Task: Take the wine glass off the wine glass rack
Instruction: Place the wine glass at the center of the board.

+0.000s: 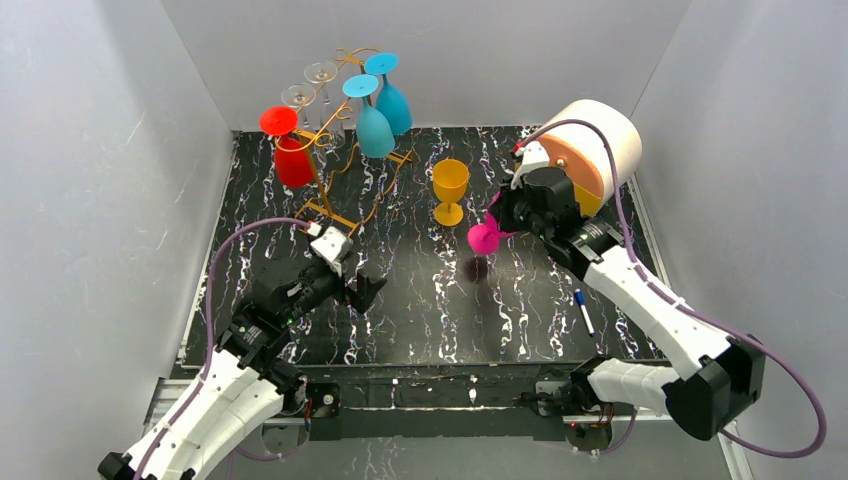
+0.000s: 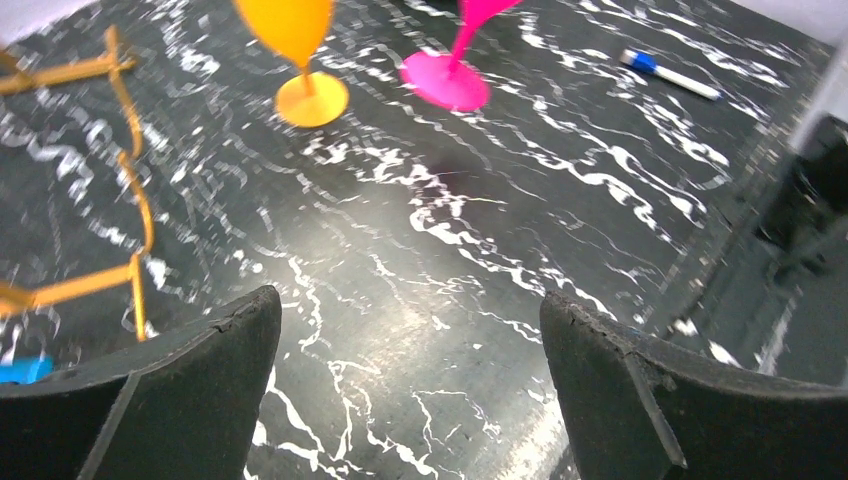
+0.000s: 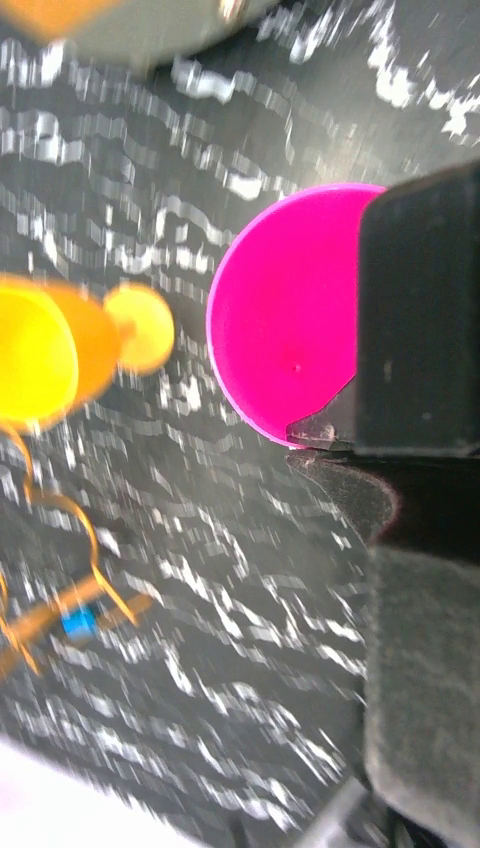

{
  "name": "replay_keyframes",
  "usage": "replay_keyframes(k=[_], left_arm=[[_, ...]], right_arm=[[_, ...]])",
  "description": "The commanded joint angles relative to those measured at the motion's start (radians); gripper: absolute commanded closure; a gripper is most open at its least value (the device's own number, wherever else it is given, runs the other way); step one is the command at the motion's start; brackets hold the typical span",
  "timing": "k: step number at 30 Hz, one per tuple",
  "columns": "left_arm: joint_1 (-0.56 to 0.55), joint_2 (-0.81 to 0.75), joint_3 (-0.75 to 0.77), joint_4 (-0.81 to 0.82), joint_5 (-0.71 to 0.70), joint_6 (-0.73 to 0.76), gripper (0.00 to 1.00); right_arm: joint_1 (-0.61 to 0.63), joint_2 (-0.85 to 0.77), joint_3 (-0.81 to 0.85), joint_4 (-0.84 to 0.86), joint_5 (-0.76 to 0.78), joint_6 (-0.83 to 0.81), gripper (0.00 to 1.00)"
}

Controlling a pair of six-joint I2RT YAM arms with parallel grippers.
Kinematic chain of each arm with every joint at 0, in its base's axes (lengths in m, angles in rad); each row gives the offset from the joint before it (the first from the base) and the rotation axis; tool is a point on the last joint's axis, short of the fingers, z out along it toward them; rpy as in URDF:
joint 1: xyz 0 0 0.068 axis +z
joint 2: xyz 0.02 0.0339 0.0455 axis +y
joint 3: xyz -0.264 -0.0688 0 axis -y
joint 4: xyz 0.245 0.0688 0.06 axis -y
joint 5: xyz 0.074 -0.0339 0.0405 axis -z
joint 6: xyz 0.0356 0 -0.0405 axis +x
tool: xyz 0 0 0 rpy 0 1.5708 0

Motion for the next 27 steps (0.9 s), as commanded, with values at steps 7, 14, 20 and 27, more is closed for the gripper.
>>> replay_keyframes(k=[7,14,20,27], left_arm=[[-0.003,0.026,-0.031,0.059,-0.371,-0.152,0.02],[-0.002,0.024,-0.011,0.003,-0.435,-0.138,0.02],[0.001,0.028,0.011,-0.052,-0.544,-0.182,0.02],[0.003,0.023,0.009,-0.046,-0.566,-0.149,0.02]], right_arm=[[-0.001,0.232,0.141,0.096,0.325,-0.118,0.99],[-0.015,0.403,0.25,0.174,0.303,-0.152,0.99],[-0.079,0.537,0.333,0.156,0.145,-0.09,0.99],[-0.1,0.612,0.4,0.098,0.137,-0.082,0.99]])
